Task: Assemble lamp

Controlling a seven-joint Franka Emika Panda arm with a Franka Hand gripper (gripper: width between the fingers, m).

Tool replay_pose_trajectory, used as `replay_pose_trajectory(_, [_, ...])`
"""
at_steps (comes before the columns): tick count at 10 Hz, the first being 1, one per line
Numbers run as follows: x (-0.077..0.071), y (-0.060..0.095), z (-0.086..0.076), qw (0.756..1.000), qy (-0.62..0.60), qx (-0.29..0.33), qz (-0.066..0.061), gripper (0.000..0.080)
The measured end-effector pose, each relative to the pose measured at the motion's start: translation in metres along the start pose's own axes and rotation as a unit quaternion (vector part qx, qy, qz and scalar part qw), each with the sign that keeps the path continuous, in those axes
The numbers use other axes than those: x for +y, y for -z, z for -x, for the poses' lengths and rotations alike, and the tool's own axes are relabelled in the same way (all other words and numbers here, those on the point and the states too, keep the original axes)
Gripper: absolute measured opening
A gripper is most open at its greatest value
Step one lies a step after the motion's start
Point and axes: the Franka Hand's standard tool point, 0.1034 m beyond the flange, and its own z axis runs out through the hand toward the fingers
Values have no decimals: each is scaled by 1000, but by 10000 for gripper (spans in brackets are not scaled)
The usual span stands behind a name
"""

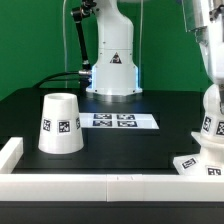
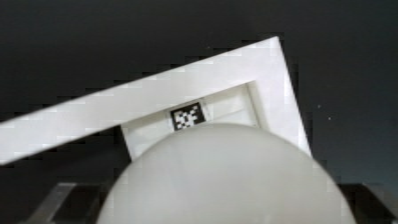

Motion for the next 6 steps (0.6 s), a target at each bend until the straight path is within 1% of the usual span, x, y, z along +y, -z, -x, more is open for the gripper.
replay_pose_trajectory(1, [-1,0,-1,1000,-24,-5,0,580])
replay_pose_trajectory(2, [0,0,1,999,-54,-9,-1,580])
replay_pose_trajectory(3, [1,-1,3,998,-60,-11,0,654])
replay_pose_trajectory(4, [1,-1,3,999,-50,-11,0,692])
replay_pose_trajectory(5, [1,-1,3,999,-38,-11,1,692])
replay_pose_trajectory(6, [3,0,2,999,25,-10,19,692])
